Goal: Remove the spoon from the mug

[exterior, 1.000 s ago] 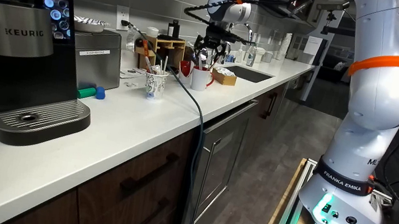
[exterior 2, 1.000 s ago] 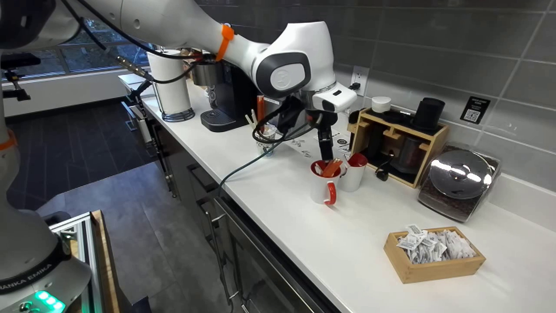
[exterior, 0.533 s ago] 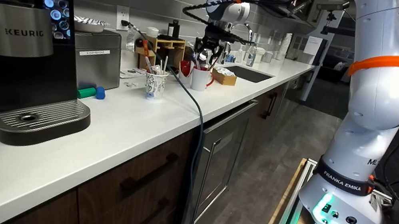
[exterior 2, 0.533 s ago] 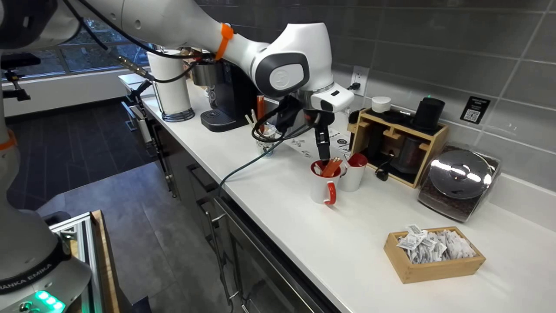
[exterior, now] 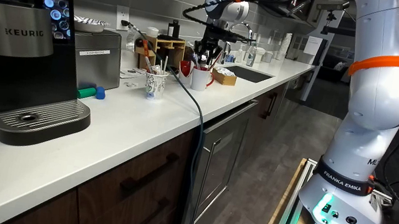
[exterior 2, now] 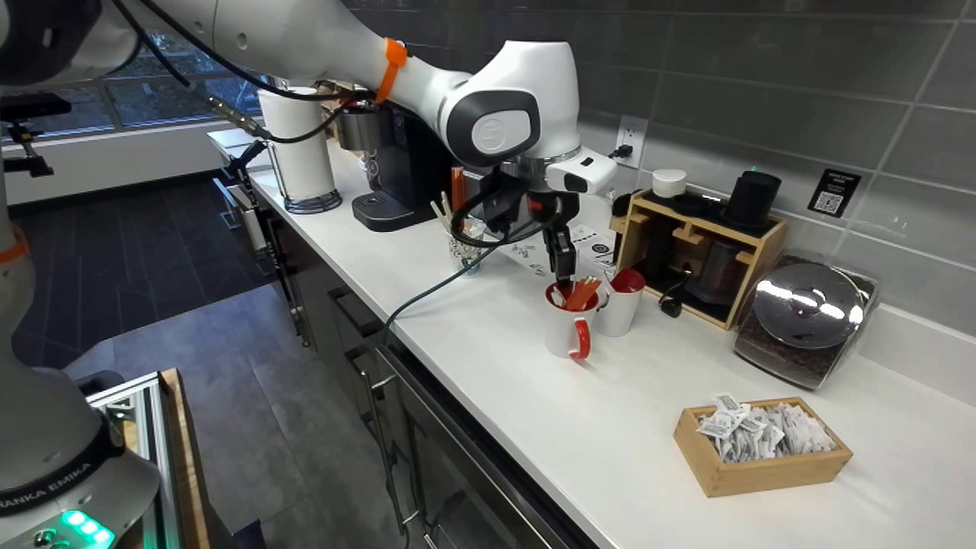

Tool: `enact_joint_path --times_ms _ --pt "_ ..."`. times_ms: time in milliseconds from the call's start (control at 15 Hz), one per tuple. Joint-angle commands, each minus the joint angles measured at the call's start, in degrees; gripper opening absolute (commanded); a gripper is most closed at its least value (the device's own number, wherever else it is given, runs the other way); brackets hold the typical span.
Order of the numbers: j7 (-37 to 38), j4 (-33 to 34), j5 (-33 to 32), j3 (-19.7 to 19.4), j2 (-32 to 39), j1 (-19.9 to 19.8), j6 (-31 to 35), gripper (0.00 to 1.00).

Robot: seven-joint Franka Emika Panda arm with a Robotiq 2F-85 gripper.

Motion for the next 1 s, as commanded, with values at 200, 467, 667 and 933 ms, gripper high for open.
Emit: enact_joint_path --times_ms 200,467,667,933 --pt "-9.2 -0.7 -4.9 1.2 0.5 0.5 3.7 1.00" --pt "-11.9 -0.5 -4.7 2.3 1.8 0.4 7.1 1.00" --pt "-12.5 -0.4 -5.1 2.4 3.0 0.4 11.7 0.97" --pt "-12.6 -0.2 -5.0 2.3 4.1 0.3 16.6 0.83"
